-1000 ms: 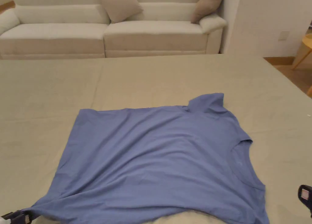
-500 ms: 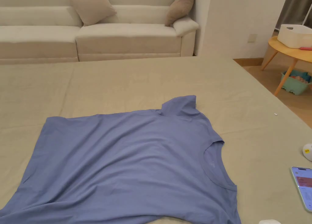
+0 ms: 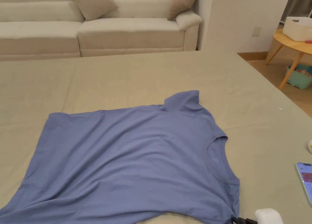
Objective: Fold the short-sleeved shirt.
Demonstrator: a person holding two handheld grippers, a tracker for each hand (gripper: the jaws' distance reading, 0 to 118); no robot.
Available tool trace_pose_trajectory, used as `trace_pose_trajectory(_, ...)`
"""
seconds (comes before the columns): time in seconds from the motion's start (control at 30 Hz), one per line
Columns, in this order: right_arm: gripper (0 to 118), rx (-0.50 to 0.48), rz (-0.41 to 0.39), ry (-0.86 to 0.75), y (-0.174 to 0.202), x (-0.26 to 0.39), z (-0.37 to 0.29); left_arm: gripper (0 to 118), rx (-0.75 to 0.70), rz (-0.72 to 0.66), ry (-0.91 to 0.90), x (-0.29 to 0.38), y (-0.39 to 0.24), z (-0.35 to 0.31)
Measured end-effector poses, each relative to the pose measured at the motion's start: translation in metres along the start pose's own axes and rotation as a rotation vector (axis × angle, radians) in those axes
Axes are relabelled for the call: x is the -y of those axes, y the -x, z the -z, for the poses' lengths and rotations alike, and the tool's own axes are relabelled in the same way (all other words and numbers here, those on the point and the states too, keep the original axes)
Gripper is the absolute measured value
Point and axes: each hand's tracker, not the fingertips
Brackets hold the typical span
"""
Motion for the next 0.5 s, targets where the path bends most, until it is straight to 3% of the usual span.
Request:
trace_pose_trajectory(0.07, 6, 0.041, 0.023, -0.035, -0.003, -0.005, -0.016, 2, 0.006, 0.017, -0.034, 0.001, -0.004, -0.009)
trace_pose_trajectory(0.17, 6, -0.029, 0.139, -0.114, -0.014, -0.027, -0.046, 2, 0.017, 0.028, -0.088, -0.008, -0.015, -0.025)
trace_pose_trajectory(0.27, 6, -0.012, 0.137, -0.156, -0.020, -0.073, -0.056, 2, 0.033, 0.037, -0.114, -0.034, -0.031, -0.027)
trace_pose_trajectory(0.4, 6, -0.093, 0.295, -0.134, -0.047, -0.149, -0.020, 2, 0.082, -0.032, -0.138, -0.085, -0.045, 0.009)
trace_pose_trajectory(0.5, 6, 0.011, 0.294, -0.071, -0.059, -0.201, 0.030, 2, 0.067, -0.011, -0.092, -0.124, -0.060, 0.065)
